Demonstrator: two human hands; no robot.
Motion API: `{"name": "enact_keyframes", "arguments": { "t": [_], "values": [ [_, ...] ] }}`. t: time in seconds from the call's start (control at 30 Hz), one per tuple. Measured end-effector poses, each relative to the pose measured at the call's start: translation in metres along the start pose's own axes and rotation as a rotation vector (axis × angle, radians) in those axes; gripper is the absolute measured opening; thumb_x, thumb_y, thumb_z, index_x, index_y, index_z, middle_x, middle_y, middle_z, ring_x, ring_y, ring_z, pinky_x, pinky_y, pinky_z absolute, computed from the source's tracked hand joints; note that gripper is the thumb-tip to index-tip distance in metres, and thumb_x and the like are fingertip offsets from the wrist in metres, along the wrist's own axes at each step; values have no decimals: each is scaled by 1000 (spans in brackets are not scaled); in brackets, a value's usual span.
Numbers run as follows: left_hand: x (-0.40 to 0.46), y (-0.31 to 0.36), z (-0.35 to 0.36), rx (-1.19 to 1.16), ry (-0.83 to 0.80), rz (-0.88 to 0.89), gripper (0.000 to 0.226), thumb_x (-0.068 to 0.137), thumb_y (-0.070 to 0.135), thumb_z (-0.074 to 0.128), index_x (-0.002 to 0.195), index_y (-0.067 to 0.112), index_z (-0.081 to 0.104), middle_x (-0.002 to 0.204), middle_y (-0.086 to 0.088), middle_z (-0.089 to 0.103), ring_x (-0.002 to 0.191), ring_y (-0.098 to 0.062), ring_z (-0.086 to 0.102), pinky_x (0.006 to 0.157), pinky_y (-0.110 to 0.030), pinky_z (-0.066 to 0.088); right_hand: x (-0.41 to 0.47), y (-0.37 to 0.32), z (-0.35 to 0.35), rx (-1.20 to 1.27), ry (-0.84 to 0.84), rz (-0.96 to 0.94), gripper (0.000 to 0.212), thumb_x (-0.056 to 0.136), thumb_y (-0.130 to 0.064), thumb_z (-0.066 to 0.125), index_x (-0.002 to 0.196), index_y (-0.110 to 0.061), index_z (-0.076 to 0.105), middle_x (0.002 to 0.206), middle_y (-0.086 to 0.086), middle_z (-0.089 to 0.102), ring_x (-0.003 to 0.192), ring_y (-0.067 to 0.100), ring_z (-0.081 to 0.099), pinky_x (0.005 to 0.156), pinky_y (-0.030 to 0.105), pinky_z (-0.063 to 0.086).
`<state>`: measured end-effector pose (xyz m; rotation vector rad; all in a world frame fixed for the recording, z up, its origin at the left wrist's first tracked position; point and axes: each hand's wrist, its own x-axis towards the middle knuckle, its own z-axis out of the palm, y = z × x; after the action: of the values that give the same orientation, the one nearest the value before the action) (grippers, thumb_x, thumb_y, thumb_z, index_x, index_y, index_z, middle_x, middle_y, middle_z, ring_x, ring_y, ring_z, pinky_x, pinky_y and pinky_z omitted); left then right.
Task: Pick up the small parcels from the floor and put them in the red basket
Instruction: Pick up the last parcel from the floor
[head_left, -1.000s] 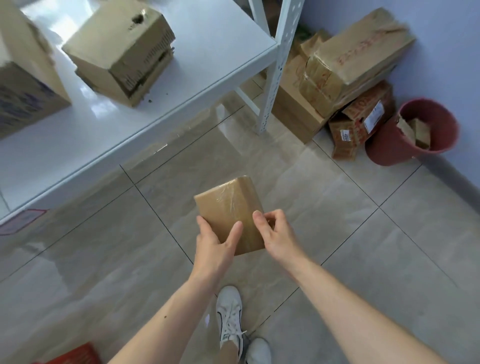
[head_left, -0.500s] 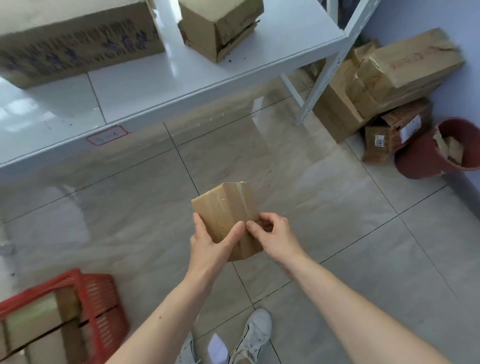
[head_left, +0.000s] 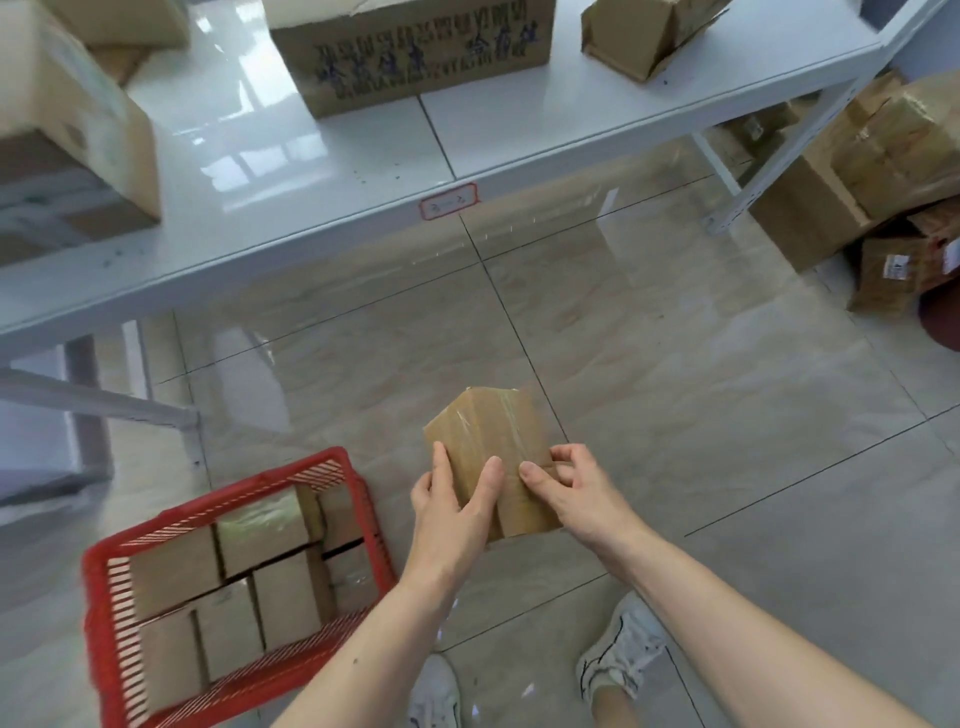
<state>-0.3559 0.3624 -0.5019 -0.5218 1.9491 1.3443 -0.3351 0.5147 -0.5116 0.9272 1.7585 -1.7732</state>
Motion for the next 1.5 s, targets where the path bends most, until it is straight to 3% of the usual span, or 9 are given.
{"name": "enact_keyframes", "arguments": {
  "t": [0.17,0.27,0.47,0.67,0.87,0.97,1.1,1.23,1.5],
  "values": [
    [-6,-59,-54,-20,-1,-8,110,60,91,49,151,44,9,161,11,19,147,-8,19,120,-42,23,-13,31,70,-4,-28,-15,25,89,-30,66,110,-16,62,109,3,72,99,14,69,85,30,56],
    [-15,-84,-77,-74,29,-65,113,59,90,48,152,40,9,160,8,21,146,-10,23,119,-42,24,-21,42,106,-6,-52,-7,29,90,-29,66,116,-20,58,111,-1,70,94,10,67,70,23,53],
    [-31,-132,-106,-135,115,-94,85,87,65,48,155,32,9,158,8,13,143,-14,27,116,-39,29,-34,68,154,-62,-130,34,37,92,-31,63,125,-23,48,112,3,66,96,15,67,68,24,52],
    [-38,-181,-132,-182,126,-89,86,73,73,56,148,35,33,138,11,56,124,-10,55,106,-40,45,-41,95,192,-143,-115,19,39,91,-25,64,124,-25,43,113,2,65,100,13,66,82,28,56],
    [-22,-213,-176,-127,178,-99,79,63,74,62,130,33,58,109,13,73,103,-8,68,91,-39,55,-34,108,241,-182,-64,3,35,91,-20,64,123,-27,51,109,-7,67,100,6,65,92,32,55],
    [-6,-224,-199,-98,127,-106,80,64,69,63,134,30,56,116,9,71,107,-12,66,94,-41,54,-28,116,270,-164,-25,26,35,93,-18,61,127,-22,53,109,-5,68,99,8,66,90,32,56],
    [18,-231,-214,-41,7,-92,53,89,37,56,140,36,43,126,7,64,114,-13,61,101,-40,49,-14,130,300,-173,74,39,35,95,-20,57,129,-25,49,112,-4,65,102,11,63,90,32,54],
    [45,-249,-215,-53,-16,-100,56,93,18,51,145,32,36,134,3,57,120,-17,57,104,-43,46,12,148,315,-217,110,48,39,96,-19,54,135,-19,46,118,0,63,106,15,61,89,31,52],
    [85,-287,-205,39,0,-90,60,97,17,50,152,27,27,138,-2,41,128,-18,47,111,-38,39,58,182,326,-307,123,107,43,96,-14,51,138,-18,42,121,2,61,109,18,60,98,37,50]
  ]
}}
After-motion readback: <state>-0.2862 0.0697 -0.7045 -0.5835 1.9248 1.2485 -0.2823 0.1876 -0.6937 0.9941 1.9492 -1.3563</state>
